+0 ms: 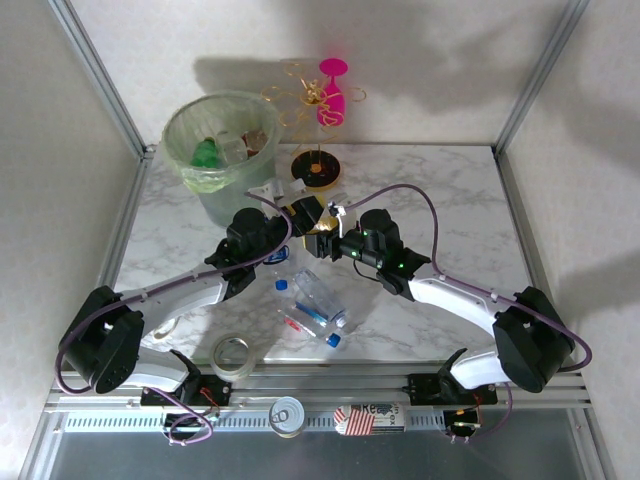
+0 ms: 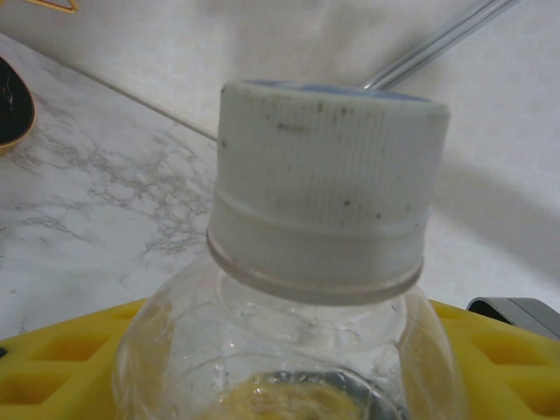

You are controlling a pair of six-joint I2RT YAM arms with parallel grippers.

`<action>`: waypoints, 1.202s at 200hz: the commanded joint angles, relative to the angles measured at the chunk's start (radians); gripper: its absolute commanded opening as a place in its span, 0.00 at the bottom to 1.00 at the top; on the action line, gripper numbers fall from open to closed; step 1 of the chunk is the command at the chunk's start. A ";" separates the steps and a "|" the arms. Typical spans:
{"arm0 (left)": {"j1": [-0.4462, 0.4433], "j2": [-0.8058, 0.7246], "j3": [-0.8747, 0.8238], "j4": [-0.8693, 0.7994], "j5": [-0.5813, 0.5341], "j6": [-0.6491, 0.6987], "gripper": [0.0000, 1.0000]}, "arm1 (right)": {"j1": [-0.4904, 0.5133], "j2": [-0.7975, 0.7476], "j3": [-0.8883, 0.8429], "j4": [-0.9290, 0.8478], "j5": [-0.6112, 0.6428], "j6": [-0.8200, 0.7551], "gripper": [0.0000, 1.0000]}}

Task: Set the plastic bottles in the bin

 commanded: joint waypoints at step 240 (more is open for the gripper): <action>0.482 -0.046 0.558 -0.469 -0.268 0.505 0.60 | -0.019 -0.085 -0.014 -0.147 0.296 0.036 0.99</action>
